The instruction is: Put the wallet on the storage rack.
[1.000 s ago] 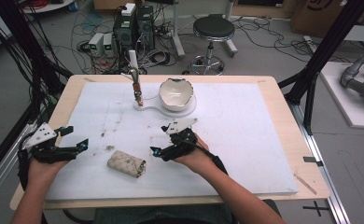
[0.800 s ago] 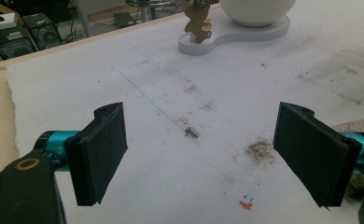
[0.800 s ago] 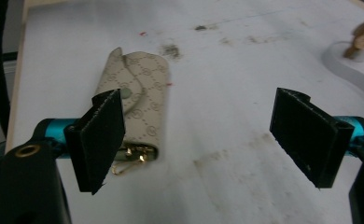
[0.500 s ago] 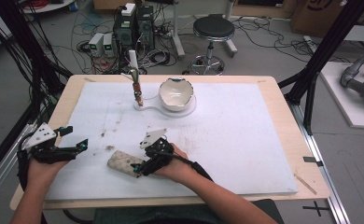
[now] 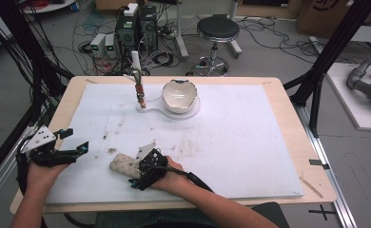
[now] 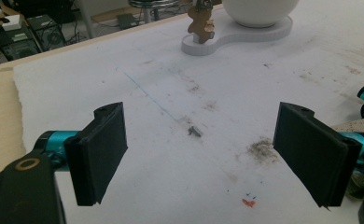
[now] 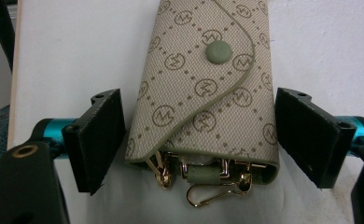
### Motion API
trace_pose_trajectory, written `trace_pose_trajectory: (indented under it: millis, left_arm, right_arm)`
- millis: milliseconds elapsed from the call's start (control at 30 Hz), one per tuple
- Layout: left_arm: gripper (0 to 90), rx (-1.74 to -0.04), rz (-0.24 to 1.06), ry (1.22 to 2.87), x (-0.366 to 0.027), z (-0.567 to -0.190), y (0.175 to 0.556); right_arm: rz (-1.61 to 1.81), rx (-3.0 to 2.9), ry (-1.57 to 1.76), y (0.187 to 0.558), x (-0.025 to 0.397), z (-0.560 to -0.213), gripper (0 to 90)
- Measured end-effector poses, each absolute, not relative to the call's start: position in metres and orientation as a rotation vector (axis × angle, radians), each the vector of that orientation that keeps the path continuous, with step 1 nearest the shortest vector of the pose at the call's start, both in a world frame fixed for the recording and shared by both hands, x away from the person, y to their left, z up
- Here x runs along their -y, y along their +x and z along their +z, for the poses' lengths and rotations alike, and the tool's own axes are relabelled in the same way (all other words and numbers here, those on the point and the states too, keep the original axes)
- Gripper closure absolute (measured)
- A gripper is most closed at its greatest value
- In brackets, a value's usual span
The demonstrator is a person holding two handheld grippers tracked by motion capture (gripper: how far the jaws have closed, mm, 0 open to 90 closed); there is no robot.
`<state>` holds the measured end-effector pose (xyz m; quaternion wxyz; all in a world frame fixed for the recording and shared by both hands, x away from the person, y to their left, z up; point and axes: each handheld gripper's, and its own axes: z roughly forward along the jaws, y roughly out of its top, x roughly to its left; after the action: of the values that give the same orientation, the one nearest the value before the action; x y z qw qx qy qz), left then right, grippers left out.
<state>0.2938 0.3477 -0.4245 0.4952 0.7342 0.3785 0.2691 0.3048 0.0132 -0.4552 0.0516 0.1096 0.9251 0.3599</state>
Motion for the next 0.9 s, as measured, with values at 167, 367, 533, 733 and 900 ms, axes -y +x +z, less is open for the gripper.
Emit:
trace_pose_trajectory:
  millis: [167, 367, 533, 733, 900]
  left_arm:
    - [17.4, -0.915, 0.654, 1.78, -0.347, -0.424, 0.293]
    - [17.4, -0.917, 0.65, 1.781, -0.347, -0.425, 0.294]
    - [17.4, -0.915, 0.646, 1.782, -0.347, -0.425, 0.294]
    - [17.4, -0.908, 0.64, 1.786, -0.344, -0.425, 0.297]
    - [17.4, -0.899, 0.633, 1.793, -0.34, -0.425, 0.3]
  right_arm:
    - [1.093, -2.812, 0.33, 0.305, -0.013, -0.455, 22.4]
    - [1.077, -2.804, 0.288, 0.305, -0.008, -0.448, 36.0]
    - [1.073, -2.783, 0.291, 0.309, 0.001, -0.442, 36.8]
    - [1.143, -2.723, 0.342, 0.32, 0.024, -0.424, 37.0]
    - [1.174, -2.657, 0.393, 0.329, 0.049, -0.408, 37.2]
